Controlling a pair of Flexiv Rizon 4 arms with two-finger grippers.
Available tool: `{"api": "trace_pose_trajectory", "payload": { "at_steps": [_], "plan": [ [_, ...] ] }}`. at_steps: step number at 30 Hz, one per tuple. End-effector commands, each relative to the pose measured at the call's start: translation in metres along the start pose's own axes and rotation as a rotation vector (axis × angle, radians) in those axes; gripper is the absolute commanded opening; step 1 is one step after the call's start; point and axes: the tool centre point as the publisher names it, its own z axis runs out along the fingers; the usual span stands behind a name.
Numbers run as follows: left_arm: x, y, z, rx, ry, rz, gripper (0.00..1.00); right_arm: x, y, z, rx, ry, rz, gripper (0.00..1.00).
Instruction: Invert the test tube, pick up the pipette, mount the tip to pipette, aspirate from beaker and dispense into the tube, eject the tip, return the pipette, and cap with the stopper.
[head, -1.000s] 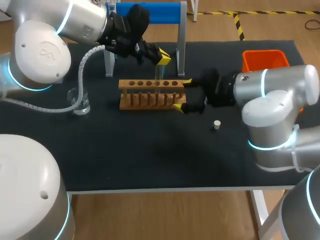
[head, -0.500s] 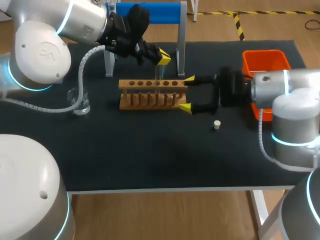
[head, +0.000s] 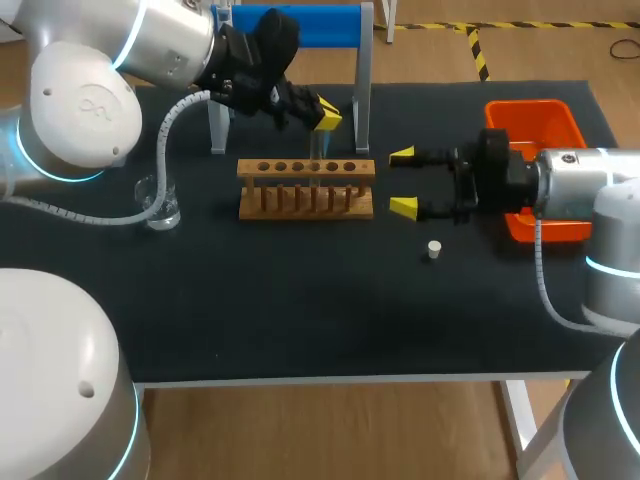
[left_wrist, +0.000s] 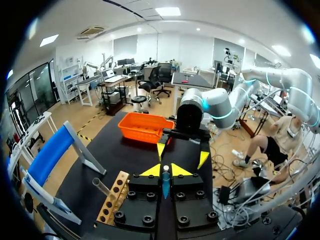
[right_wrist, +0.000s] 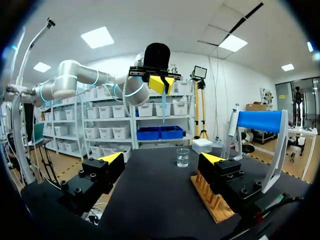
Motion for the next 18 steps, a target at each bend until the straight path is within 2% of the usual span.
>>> {"api": "trace_pose_trajectory", "payload": {
  "at_steps": [1,6,18],
  "plan": [
    [0.000,0.000,0.000,-0.002,0.001,-0.001,0.00,-0.002,0.008,0.007,0.023,0.014,0.009,1.00],
    [0.000,0.000,0.000,-0.002,0.001,-0.001,0.00,0.000,0.015,0.016,0.031,0.017,0.019,0.99],
    [0.000,0.000,0.000,-0.002,0.001,-0.001,0.00,0.002,0.028,0.035,0.036,0.026,-0.011,0.76]
  ]
}}
